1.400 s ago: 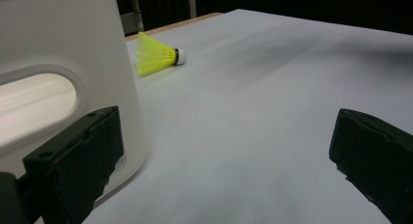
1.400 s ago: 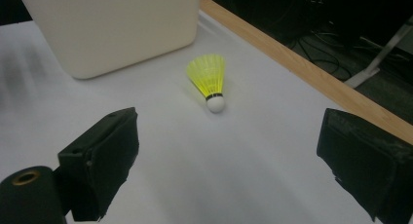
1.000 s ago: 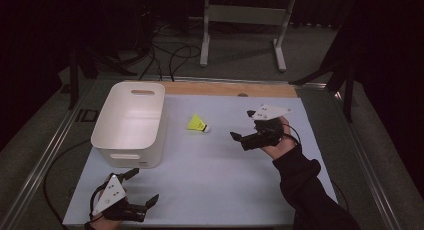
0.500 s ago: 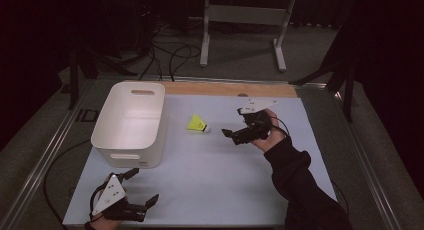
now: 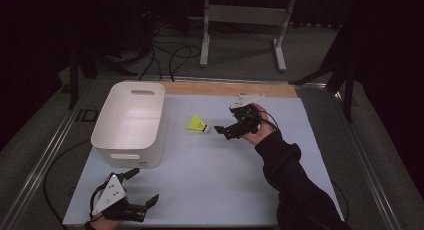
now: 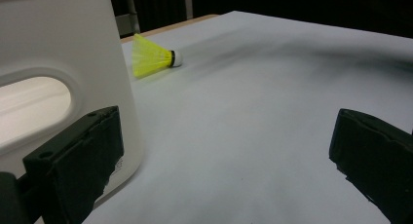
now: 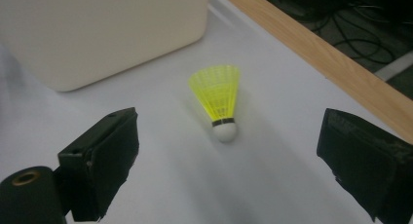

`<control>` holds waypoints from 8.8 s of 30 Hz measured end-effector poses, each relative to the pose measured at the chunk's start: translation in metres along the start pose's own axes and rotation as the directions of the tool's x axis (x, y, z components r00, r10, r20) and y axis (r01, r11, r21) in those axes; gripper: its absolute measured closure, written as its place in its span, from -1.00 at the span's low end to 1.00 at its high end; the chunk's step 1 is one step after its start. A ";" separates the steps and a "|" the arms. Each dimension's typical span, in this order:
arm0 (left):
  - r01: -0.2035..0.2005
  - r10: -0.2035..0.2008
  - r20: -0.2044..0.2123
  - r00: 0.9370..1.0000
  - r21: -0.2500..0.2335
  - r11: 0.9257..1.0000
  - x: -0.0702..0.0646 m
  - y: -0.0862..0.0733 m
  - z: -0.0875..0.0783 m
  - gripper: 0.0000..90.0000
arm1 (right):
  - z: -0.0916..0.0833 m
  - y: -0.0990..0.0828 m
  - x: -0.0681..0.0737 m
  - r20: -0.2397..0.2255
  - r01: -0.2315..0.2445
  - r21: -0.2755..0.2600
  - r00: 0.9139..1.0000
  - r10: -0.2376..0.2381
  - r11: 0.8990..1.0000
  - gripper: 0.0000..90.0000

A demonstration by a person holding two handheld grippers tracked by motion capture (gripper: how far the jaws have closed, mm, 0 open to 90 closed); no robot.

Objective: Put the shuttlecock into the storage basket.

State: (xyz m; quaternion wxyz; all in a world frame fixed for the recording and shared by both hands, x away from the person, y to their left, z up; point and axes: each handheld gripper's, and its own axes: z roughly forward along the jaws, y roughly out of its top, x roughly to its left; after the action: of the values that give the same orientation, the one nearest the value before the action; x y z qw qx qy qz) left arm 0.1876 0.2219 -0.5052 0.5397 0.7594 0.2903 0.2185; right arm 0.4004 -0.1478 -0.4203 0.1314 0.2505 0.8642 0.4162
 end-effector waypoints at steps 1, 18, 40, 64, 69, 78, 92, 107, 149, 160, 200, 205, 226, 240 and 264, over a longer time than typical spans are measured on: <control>0.002 -0.002 0.003 1.000 -0.001 1.000 0.000 0.000 0.000 -1.00 | 0.003 0.000 0.000 -0.001 0.000 0.004 1.000 0.000 1.000 -0.82; 0.002 -0.003 0.011 1.000 0.001 1.000 0.000 0.000 -0.001 -1.00 | 0.043 0.004 0.001 -0.029 -0.013 0.099 0.999 0.016 0.995 -0.81; 0.008 -0.008 0.019 1.000 -0.003 1.000 0.000 0.000 -0.002 -1.00 | 0.085 0.001 -0.002 -0.015 0.002 0.259 1.000 0.002 0.966 -0.53; 0.006 -0.006 0.024 1.000 -0.002 1.000 0.000 0.000 -0.002 -1.00 | 0.113 -0.007 -0.009 -0.019 0.022 0.389 1.000 -0.016 0.921 0.00; 0.006 -0.006 0.024 1.000 -0.001 1.000 0.000 0.000 -0.002 -1.00 | 0.118 -0.006 -0.010 -0.021 0.022 0.405 1.000 -0.015 0.914 0.07; 0.006 -0.006 0.029 1.000 0.004 1.000 0.000 0.000 -0.002 -1.00 | 0.127 -0.008 -0.011 -0.017 0.021 0.434 1.000 -0.015 0.901 0.21; 0.007 -0.008 0.033 0.999 0.006 1.000 0.001 -0.001 -0.002 -1.00 | 0.134 -0.006 -0.011 -0.017 0.039 0.462 0.999 -0.035 0.886 0.45; 0.009 -0.009 0.031 0.999 0.008 1.000 0.001 -0.001 -0.002 -1.00 | 0.116 -0.002 -0.012 -0.045 0.061 0.476 0.998 -0.045 0.877 0.47; 0.012 -0.013 0.027 1.000 0.015 1.000 0.000 0.000 0.001 -1.00 | 0.043 -0.003 0.019 -0.161 0.189 0.426 0.978 -0.131 0.885 0.47; 0.012 -0.012 0.027 1.000 0.013 1.000 0.000 0.000 0.001 -1.00 | 0.031 0.001 0.032 -0.198 0.228 0.398 0.967 -0.160 0.888 0.47; 0.003 -0.003 0.020 1.000 0.017 1.000 -0.001 0.001 0.002 -1.00 | 0.020 0.073 0.072 -0.282 0.321 0.256 0.927 -0.247 0.912 0.47; 0.003 -0.003 0.023 1.000 0.019 1.000 -0.001 0.001 0.002 -1.00 | 0.024 0.083 0.076 -0.287 0.331 0.255 0.923 -0.256 0.908 0.47; 0.009 -0.009 0.026 1.000 0.013 1.000 0.000 0.001 0.002 -1.00 | 0.036 0.116 0.098 -0.321 0.373 0.242 0.902 -0.289 0.896 0.47; 0.009 -0.009 0.030 1.000 0.012 1.000 0.000 0.002 0.002 -1.00 | 0.049 0.134 0.104 -0.326 0.380 0.250 0.899 -0.293 0.890 0.47; 0.006 -0.006 0.044 0.999 0.005 1.000 0.001 0.002 0.002 -1.00 | 0.074 0.161 0.112 -0.322 0.390 0.284 0.899 -0.296 0.876 0.47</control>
State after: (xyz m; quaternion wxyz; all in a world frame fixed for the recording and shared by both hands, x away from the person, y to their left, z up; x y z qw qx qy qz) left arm 0.1895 0.2211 -0.5042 0.5447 0.7645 0.2812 0.1994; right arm 0.3903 0.0465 -0.3420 0.0399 0.0518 0.9635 0.2597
